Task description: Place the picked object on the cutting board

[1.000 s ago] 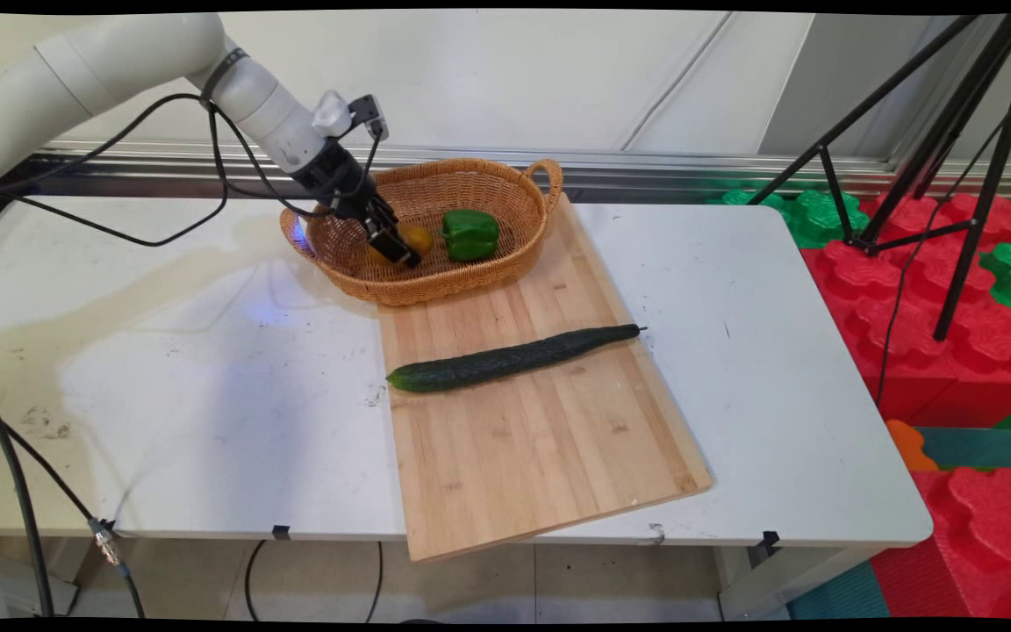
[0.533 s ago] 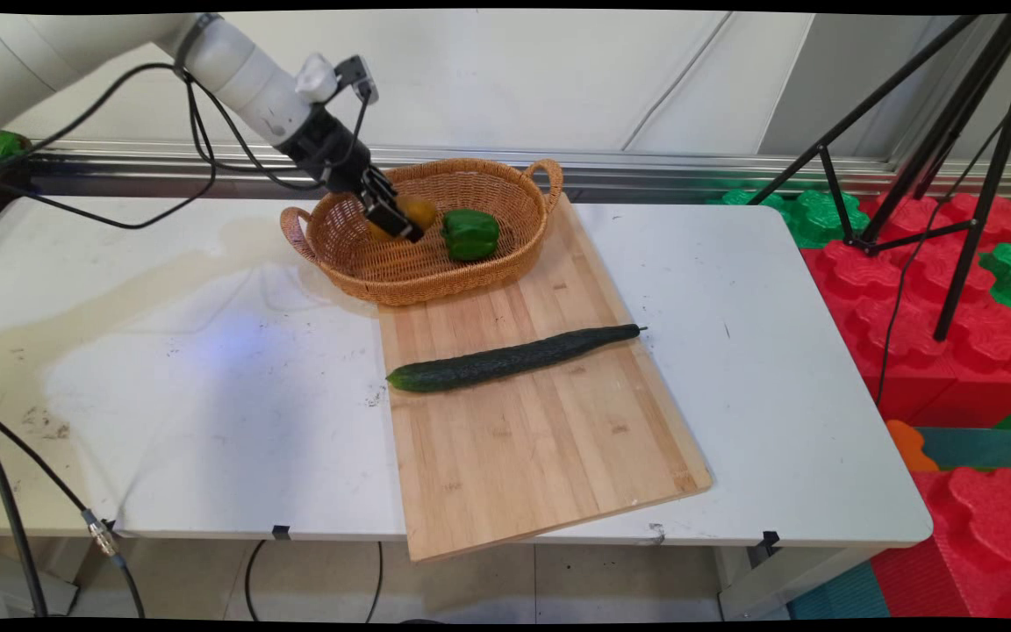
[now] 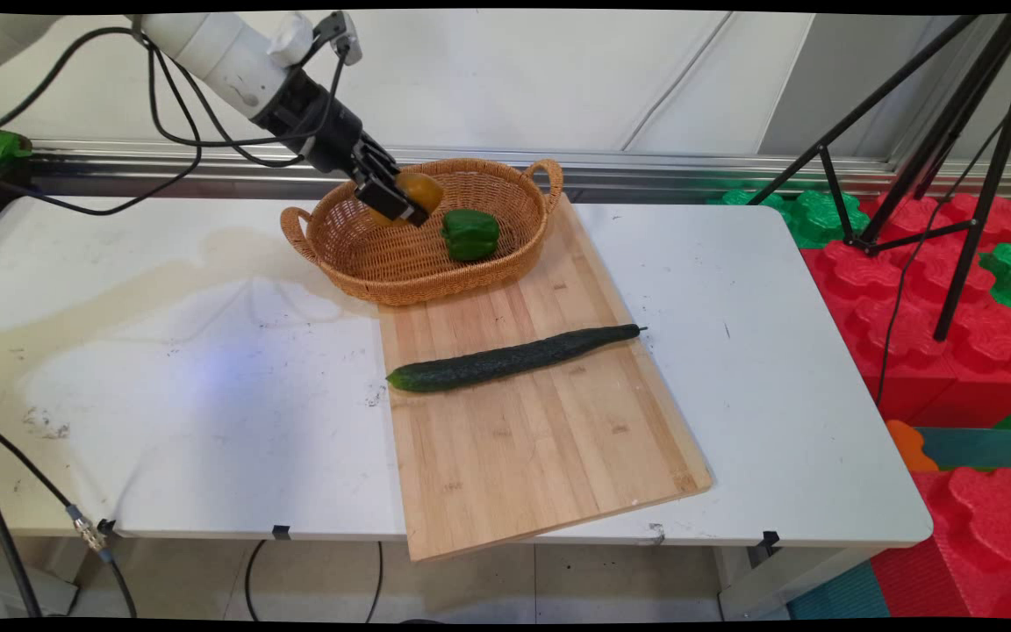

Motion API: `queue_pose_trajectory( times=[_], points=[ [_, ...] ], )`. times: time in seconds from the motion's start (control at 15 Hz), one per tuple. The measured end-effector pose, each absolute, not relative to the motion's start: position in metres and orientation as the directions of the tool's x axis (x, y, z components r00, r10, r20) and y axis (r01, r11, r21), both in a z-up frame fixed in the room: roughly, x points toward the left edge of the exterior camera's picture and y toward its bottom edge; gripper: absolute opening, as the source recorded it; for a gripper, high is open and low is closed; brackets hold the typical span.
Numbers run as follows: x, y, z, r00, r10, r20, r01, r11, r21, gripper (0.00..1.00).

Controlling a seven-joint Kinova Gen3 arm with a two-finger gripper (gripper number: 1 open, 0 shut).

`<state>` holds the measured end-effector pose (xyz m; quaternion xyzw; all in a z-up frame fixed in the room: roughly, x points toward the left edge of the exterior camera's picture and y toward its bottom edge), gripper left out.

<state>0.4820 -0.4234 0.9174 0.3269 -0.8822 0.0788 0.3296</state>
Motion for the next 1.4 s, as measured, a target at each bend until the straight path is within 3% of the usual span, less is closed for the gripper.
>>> queue_pose_trajectory(
  times=[0.67,1.4],
  points=[
    [0.436,-0.367,0.929,-0.618,-0.457,0.64,-0.512,0.852,0.113,0.0],
    [0.382,-0.326,0.881,-0.688,-0.433,0.582,-0.443,0.886,0.136,0.0]
  ],
)
